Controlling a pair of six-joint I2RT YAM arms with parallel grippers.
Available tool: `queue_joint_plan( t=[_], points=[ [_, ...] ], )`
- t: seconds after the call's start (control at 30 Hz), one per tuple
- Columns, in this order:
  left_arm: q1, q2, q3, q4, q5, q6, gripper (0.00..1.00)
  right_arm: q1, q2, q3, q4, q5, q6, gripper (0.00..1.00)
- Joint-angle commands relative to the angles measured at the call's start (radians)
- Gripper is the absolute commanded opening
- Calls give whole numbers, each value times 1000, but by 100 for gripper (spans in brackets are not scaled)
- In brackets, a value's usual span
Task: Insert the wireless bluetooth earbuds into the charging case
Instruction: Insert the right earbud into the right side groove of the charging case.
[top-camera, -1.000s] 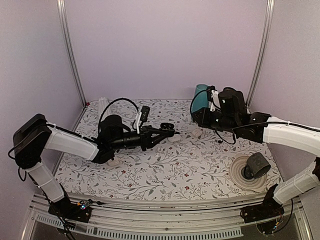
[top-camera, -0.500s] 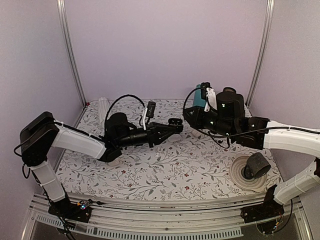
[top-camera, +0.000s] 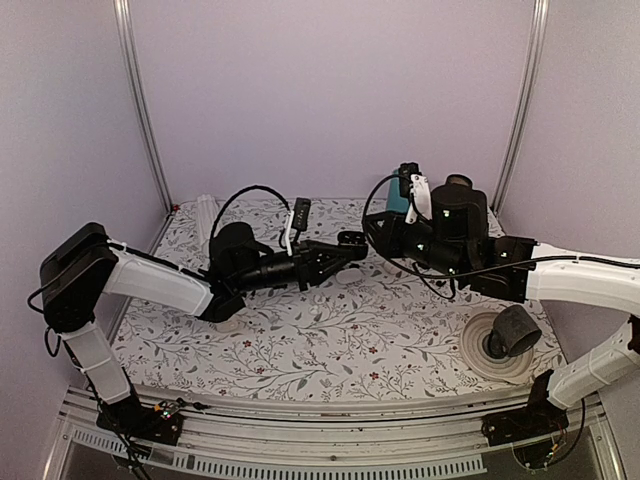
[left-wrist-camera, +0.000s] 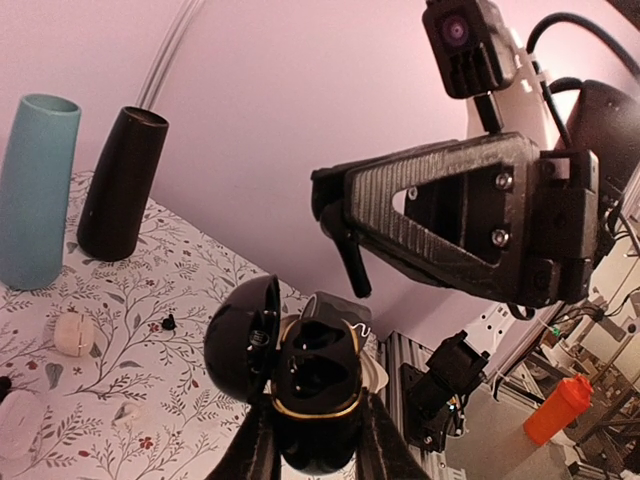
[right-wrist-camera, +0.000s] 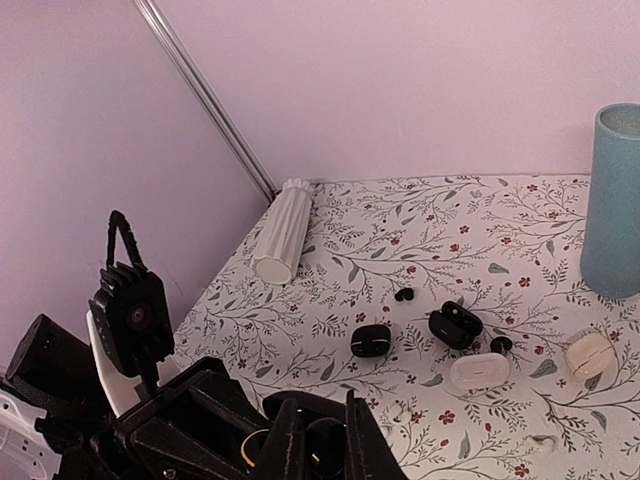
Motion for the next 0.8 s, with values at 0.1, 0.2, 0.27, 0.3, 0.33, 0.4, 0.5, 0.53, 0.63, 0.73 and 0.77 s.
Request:
queue_joint_plan(
  t=[0.1,0.2,0.27,0.3,0.33,0.4,0.5,0.53,0.63,0.73,0.77],
  points=[
    [-13,-15,25,53,22,-15,0,10,19,-14,37,29,-17,9],
    [-12,-20,25,55,27,-18,0,10,22,-15,37,30,-23,9],
    [-12,-23,25,60,27,-24,0,11,23,-20,41,32,-25,9],
    [-13,-25,26,63,27,-27,0,12,21,-21,43,32,-25,9],
    [-12,-25,28,65,27,-30,0,12,21,-25,44,32,-25,9],
    [-12,-26,31,67,27,-33,0,14,20,-28,47,32,-26,9],
    [-11,-27,35,71,28,-40,0,16,22,-30,49,33,-28,9],
    [-11,-27,37,71,27,-41,0,17,21,-30,49,33,-29,9],
    [-8,-25,37,82,23,-54,0,17,19,-34,51,32,-29,9],
    [-4,-25,36,103,20,-74,0,19,16,-39,52,33,-30,9],
    [-2,-25,35,108,19,-80,0,20,15,-40,53,33,-29,9]
  ],
)
